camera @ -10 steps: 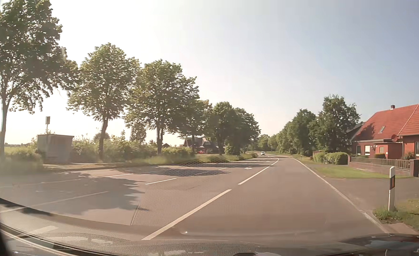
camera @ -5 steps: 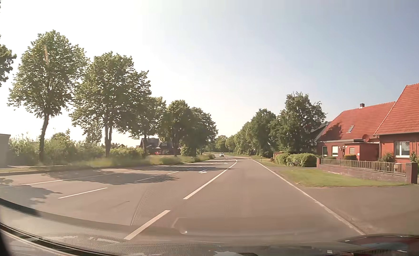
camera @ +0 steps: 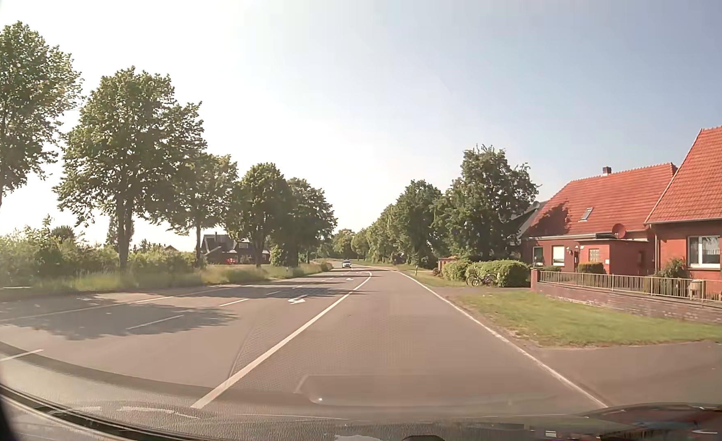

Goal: Follow the waypoints while adhering to traffic rules and regulations

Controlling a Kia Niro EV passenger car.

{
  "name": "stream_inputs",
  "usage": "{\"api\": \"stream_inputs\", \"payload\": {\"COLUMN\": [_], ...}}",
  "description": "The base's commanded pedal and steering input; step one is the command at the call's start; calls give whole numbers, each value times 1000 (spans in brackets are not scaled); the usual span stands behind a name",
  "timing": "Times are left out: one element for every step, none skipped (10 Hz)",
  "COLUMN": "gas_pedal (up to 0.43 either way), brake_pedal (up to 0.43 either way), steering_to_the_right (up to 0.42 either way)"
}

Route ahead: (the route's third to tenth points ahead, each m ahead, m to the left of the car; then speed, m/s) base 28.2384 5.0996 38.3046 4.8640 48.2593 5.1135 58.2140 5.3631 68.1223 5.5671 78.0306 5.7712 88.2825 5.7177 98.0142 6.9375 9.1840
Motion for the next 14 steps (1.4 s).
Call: {"api": "stream_inputs", "payload": {"gas_pedal": [480,480,480,480,480,480,480,480,480,480,480,480,480,480], "brake_pedal": [0,0,0,0,0,0,0,0,0,0,0,0,0,0], "steering_to_the_right": [18,3,-1,0,0,-1,-1,-1,-2,-2,-3,-3,-2,-2]}}
